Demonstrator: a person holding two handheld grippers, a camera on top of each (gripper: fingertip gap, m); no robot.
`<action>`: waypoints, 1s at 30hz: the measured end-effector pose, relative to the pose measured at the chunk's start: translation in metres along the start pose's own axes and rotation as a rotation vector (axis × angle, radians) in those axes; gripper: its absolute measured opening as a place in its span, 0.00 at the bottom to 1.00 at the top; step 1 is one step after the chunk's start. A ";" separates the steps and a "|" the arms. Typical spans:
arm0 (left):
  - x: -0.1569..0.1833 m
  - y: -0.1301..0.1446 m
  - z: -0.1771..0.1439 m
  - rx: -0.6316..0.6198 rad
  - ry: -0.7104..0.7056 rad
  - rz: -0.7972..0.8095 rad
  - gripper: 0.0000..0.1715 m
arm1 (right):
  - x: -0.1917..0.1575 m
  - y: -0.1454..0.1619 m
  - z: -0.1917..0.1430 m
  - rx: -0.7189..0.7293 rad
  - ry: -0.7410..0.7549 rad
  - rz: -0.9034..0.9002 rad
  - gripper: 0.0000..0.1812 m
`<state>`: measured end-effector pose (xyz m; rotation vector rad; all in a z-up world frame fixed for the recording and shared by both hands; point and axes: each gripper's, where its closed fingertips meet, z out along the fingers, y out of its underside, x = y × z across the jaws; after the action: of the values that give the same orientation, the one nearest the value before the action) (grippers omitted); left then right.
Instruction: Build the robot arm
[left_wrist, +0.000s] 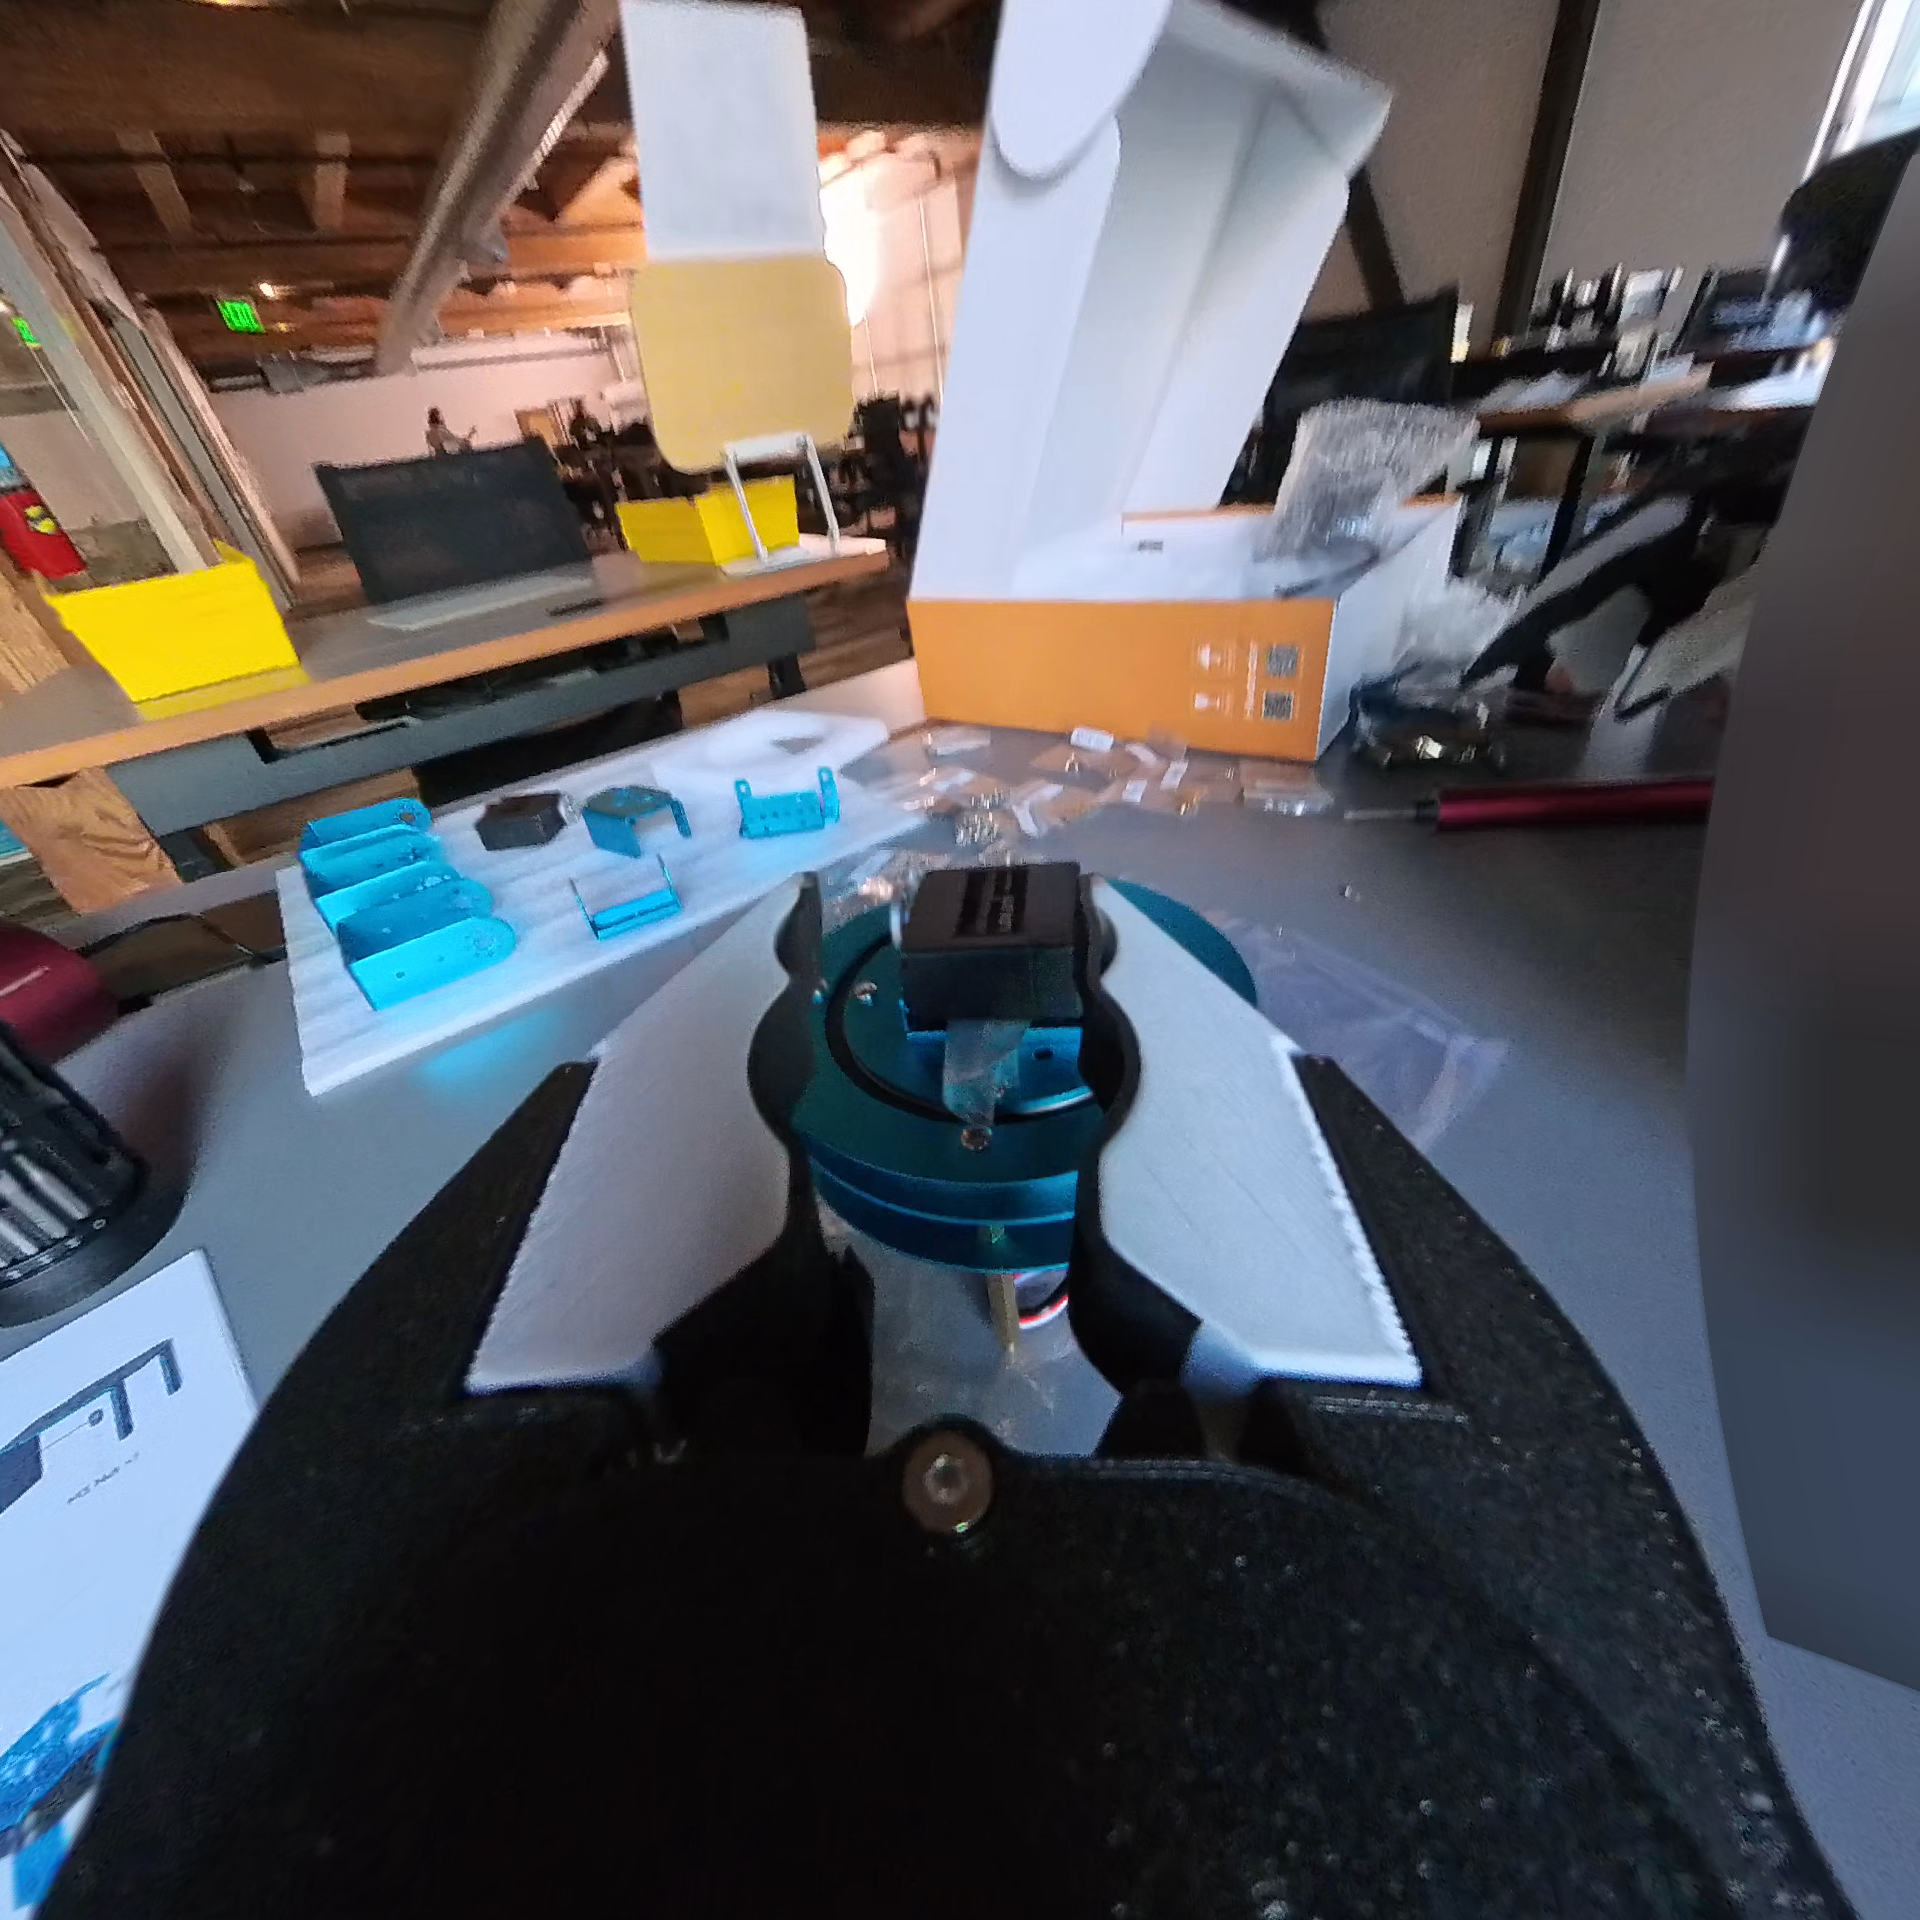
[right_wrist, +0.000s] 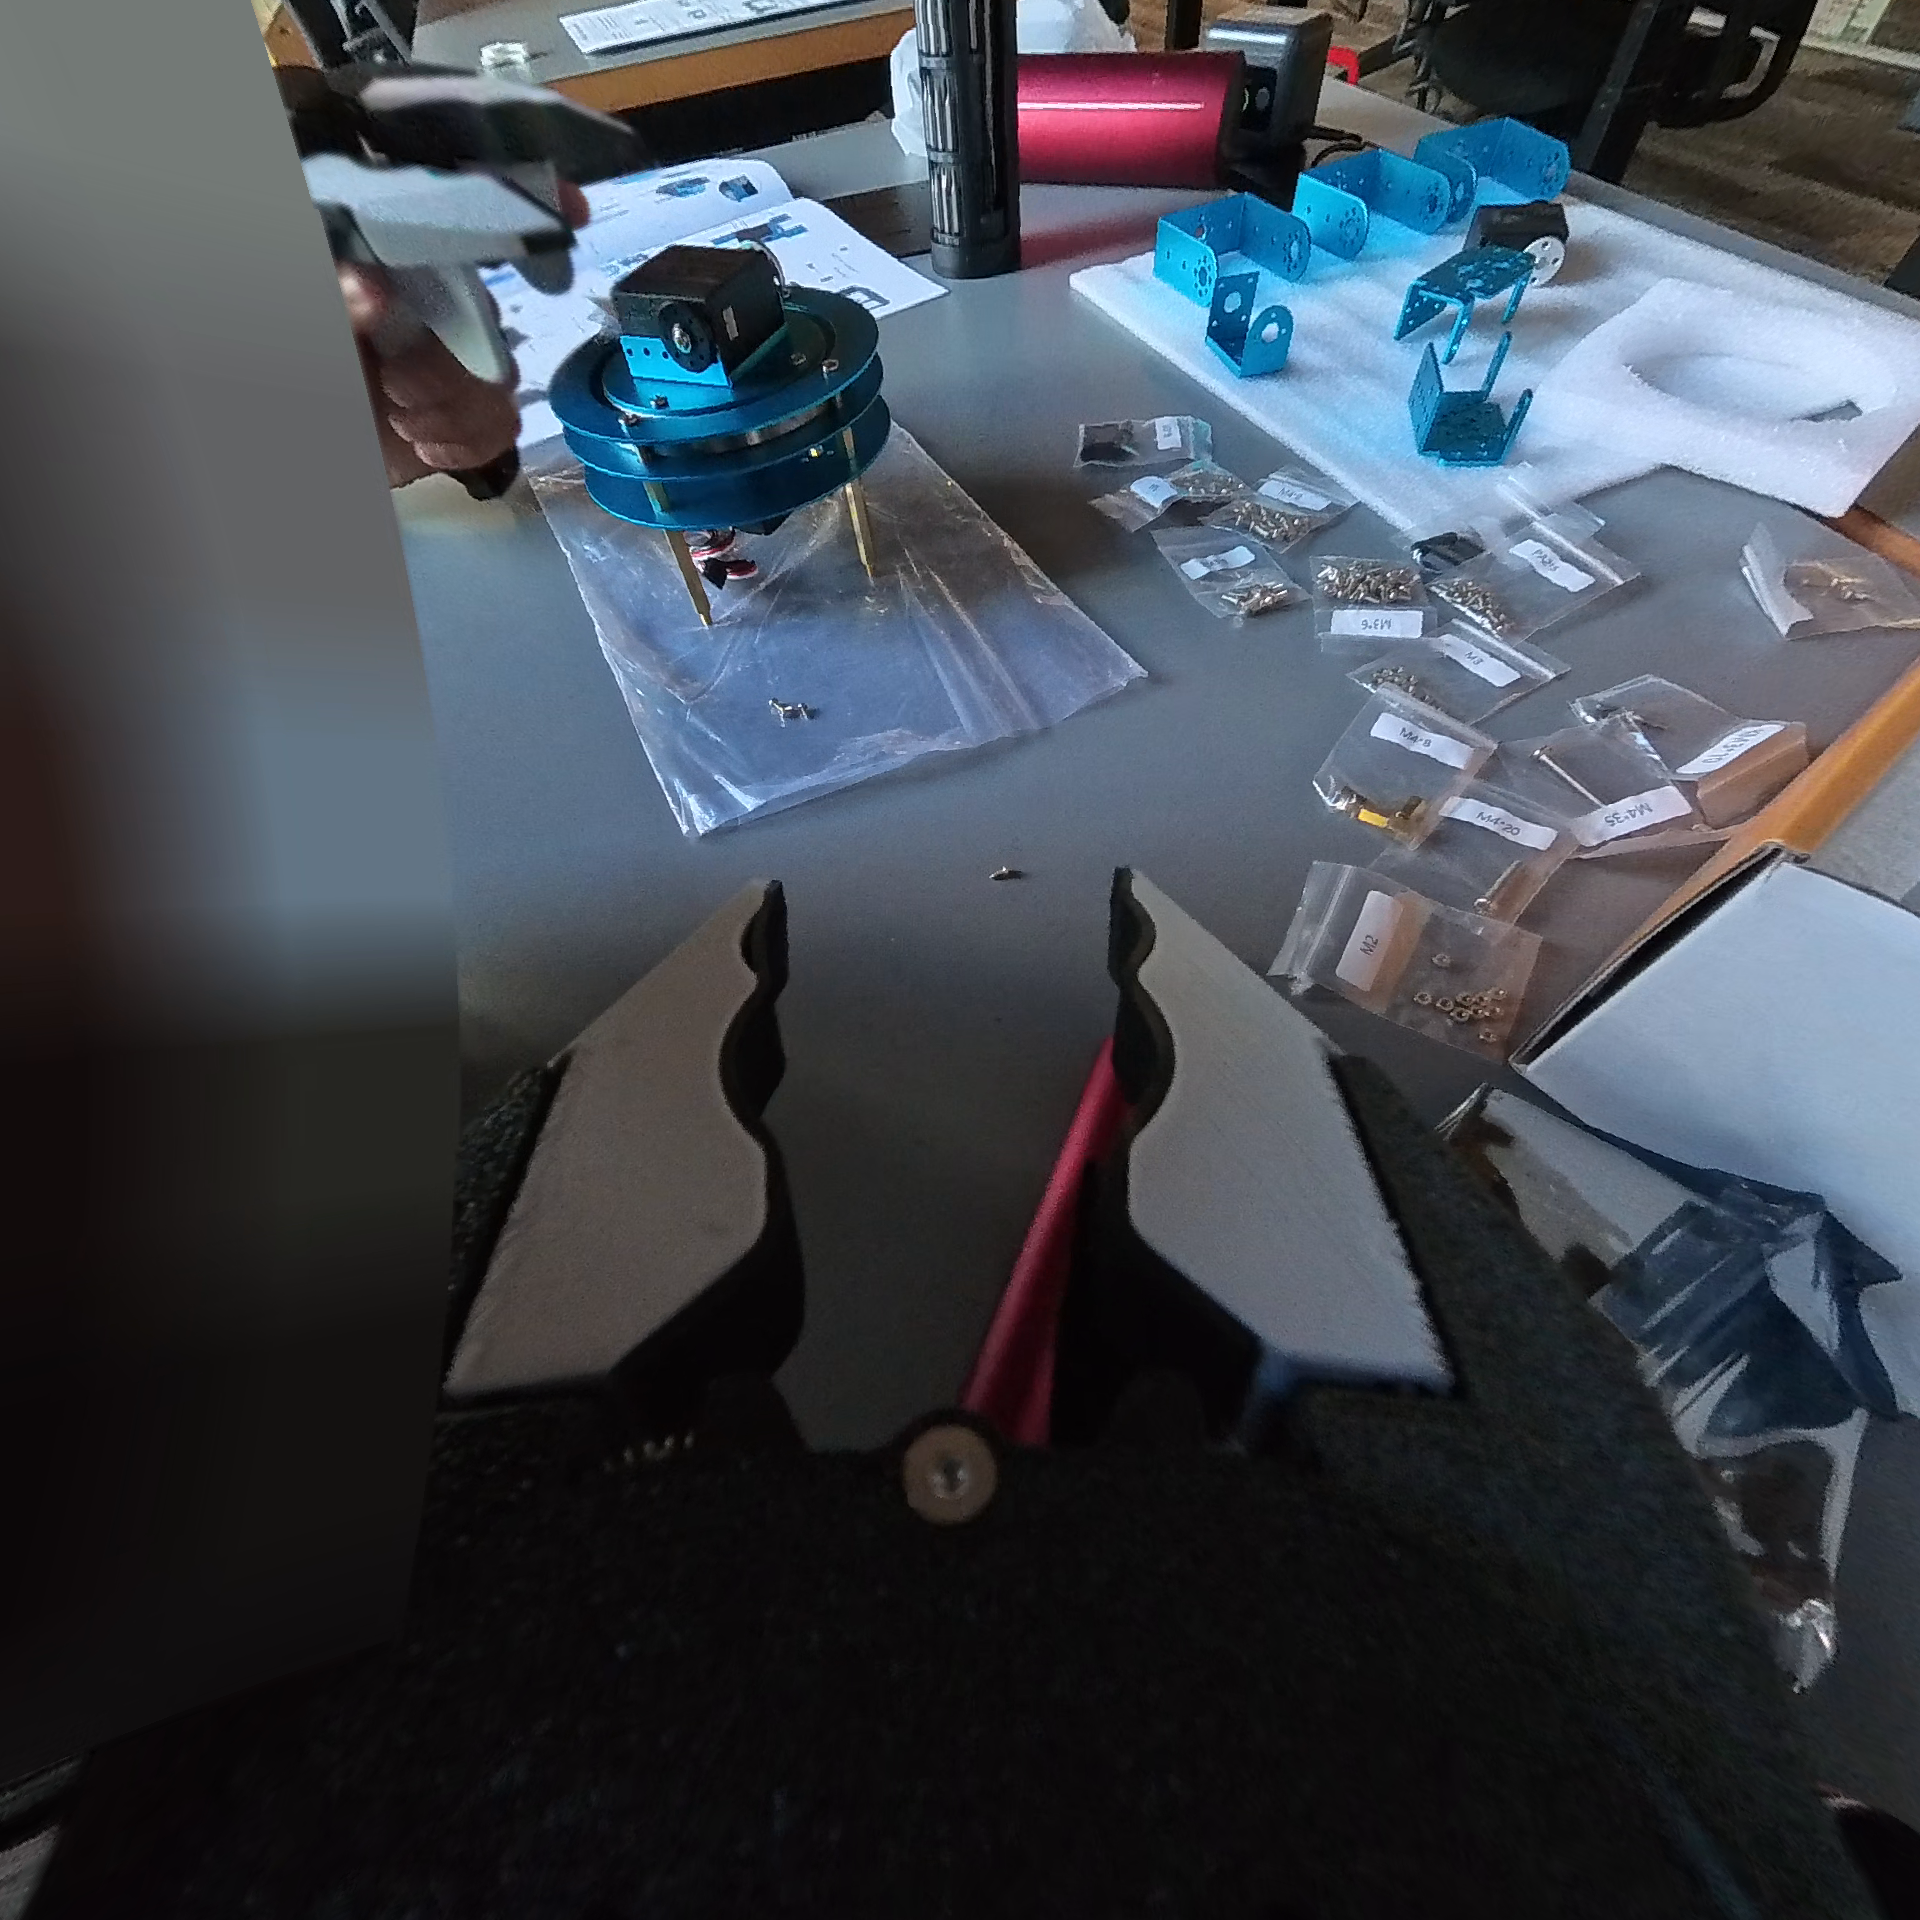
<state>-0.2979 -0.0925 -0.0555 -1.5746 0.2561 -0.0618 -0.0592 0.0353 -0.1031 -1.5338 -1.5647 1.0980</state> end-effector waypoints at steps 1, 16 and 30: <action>-0.002 -0.008 -0.006 0.044 -0.001 -0.015 0.28 | 0.000 0.000 0.000 0.000 0.004 -0.003 0.34; 0.037 0.000 -0.051 -0.072 -0.280 -0.100 0.22 | -0.003 -0.001 0.001 0.003 0.016 -0.027 0.34; 0.105 0.052 -0.059 -0.350 -0.031 -0.087 0.22 | -0.051 -0.013 0.014 -0.151 0.119 -0.141 0.25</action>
<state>-0.2141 -0.1712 -0.1183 -1.9328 0.1801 -0.0623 -0.0732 -0.0166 -0.0923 -1.5307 -1.6768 0.8126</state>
